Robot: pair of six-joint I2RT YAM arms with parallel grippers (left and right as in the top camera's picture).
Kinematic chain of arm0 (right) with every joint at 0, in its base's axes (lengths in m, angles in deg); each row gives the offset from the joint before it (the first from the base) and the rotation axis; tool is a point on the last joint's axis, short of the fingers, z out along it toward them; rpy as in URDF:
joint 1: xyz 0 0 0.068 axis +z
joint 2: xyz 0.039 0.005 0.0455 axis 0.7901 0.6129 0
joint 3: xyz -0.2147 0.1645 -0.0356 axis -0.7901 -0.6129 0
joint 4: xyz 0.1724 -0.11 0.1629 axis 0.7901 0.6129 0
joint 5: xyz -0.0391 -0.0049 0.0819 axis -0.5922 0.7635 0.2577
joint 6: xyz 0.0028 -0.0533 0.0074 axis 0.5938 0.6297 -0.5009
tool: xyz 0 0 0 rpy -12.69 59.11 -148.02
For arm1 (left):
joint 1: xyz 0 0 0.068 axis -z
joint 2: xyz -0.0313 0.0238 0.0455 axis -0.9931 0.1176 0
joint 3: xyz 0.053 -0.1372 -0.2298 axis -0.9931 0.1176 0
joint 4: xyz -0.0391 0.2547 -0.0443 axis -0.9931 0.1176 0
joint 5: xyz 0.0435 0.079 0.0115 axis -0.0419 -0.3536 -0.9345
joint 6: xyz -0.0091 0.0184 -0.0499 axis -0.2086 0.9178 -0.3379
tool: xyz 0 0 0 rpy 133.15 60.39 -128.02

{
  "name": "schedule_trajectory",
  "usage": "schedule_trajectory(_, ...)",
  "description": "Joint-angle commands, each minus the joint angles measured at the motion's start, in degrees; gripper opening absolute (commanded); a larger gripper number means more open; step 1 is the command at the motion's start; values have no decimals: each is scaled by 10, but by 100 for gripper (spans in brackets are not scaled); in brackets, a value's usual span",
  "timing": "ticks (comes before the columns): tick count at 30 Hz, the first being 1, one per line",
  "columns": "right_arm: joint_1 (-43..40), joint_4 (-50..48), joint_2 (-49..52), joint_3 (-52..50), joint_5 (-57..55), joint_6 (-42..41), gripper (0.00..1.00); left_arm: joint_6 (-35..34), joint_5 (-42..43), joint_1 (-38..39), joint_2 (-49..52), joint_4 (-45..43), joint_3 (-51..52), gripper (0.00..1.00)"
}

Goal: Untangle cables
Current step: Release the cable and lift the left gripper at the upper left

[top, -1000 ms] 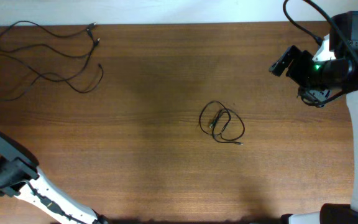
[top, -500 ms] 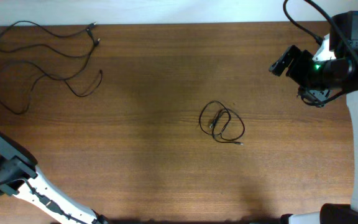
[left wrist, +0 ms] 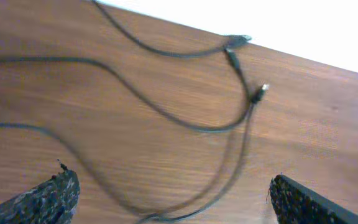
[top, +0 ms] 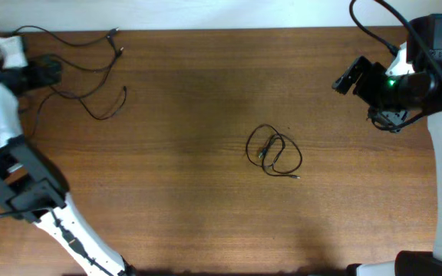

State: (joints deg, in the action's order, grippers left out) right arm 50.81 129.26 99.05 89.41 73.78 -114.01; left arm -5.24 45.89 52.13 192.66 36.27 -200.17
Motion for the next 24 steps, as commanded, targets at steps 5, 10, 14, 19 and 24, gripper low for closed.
schedule_trajectory(5,3,1,2,7,-7,5,98,-195,-132,85,17,22,5,99)
schedule_trajectory(10,3,1,2,7,-7,7,98,-218,-181,123,22,71,5,99)
schedule_trajectory(14,3,1,2,6,-7,7,98,-400,-256,130,34,108,11,99)
schedule_trajectory(19,3,1,2,6,-7,7,98,-500,-307,129,59,105,20,99)
schedule_trajectory(24,3,2,2,6,-7,7,99,-512,-320,122,92,81,20,99)
